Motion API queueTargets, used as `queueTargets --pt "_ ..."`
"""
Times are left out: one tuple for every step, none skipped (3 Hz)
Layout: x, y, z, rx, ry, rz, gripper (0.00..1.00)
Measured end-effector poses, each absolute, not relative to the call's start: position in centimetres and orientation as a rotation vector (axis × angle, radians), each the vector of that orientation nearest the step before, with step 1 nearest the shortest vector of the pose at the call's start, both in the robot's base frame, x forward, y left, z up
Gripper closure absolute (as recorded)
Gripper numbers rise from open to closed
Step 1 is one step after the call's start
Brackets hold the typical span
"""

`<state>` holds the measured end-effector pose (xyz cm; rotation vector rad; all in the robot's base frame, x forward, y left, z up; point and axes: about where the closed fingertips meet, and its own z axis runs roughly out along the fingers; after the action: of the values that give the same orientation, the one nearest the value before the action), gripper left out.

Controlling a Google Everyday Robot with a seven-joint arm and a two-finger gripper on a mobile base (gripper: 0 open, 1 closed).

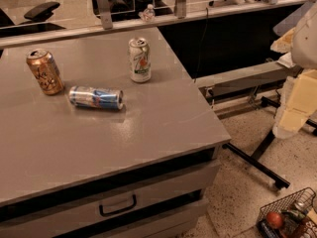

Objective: Move 7up can near orange can

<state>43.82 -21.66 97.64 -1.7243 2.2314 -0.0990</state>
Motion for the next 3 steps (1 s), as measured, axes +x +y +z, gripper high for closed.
queueTargets --pt "43.8 -21.7 97.6 -1.724 2.231 -0.099 0.0" --pt "45.1 -21.1 98.0 -1.688 2.188 -0.075 0.0" --pt "48.0 -20.0 98.3 -1.578 2.111 -0.005 0.0"
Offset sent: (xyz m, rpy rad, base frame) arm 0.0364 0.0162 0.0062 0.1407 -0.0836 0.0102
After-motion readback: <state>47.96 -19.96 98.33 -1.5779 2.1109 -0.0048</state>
